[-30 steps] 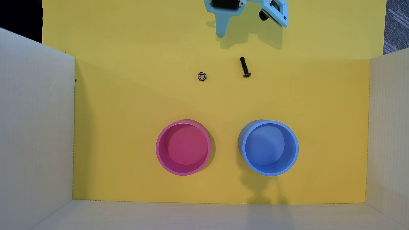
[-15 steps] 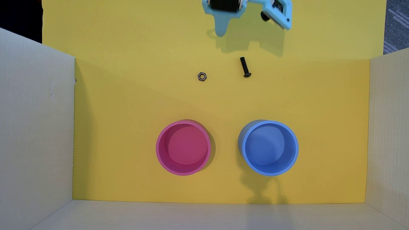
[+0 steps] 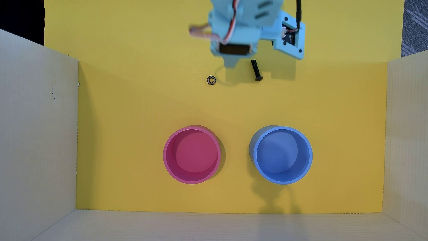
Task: Pick up the bolt and place it in the pink box
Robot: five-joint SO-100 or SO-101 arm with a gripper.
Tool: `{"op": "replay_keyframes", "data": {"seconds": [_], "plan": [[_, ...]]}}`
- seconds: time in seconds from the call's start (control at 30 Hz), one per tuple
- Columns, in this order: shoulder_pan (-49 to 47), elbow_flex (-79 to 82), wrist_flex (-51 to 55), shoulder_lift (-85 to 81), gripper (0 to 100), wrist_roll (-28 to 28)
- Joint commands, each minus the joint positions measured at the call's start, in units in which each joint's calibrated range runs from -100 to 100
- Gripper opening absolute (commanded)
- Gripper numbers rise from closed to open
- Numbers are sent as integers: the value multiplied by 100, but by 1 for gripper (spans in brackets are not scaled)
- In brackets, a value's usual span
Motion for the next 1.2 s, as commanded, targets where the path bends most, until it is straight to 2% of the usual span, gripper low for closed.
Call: {"op": "replay_keyframes", "data": {"seconds": [0.0,0.4,0.77,1.17], "plan": [[-70,-284,-135,164,22,190],[-262,-709,-135,231,23,1122],[-828,-673,492,273,23,1893],[-762,-1297,500,1755,23,2409]]}}
